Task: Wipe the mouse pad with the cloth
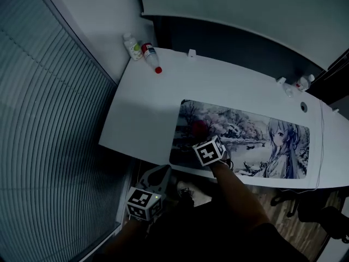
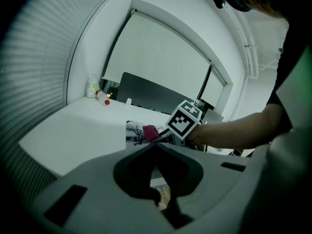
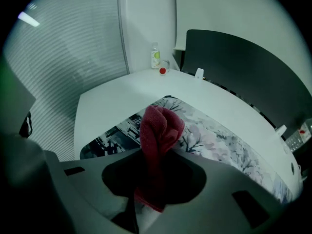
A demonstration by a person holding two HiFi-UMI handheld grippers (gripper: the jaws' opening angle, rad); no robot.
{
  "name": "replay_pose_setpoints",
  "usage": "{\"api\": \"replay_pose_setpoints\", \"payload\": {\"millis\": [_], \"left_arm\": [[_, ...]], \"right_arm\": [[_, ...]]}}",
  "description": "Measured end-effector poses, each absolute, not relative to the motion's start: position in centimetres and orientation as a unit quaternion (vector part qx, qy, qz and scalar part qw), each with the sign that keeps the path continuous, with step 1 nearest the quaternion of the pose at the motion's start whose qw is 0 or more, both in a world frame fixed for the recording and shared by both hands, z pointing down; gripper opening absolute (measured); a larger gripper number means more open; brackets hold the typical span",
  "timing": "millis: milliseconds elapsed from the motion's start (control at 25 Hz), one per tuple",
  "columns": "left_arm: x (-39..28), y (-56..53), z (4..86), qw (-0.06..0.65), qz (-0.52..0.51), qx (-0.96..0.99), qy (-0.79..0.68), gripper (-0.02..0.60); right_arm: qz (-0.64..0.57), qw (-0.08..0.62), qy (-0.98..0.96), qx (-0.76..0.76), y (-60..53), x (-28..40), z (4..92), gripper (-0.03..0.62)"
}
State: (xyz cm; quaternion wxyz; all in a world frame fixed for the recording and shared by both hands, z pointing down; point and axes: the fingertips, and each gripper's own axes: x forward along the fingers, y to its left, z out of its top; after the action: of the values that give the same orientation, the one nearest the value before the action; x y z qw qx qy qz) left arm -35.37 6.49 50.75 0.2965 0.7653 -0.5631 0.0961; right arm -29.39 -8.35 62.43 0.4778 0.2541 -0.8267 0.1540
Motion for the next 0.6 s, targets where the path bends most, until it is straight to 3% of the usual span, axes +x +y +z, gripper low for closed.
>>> {"api": "replay_pose_setpoints", "payload": {"millis": [600], "left_arm": [[-37.7, 6.8, 50.6, 0.297, 0.085, 0.764, -0.567, 0.005]], "right_arm": [[0.133, 0.483, -0.835, 0.228, -6.2, -33.2, 62.4, 0.115]]}}
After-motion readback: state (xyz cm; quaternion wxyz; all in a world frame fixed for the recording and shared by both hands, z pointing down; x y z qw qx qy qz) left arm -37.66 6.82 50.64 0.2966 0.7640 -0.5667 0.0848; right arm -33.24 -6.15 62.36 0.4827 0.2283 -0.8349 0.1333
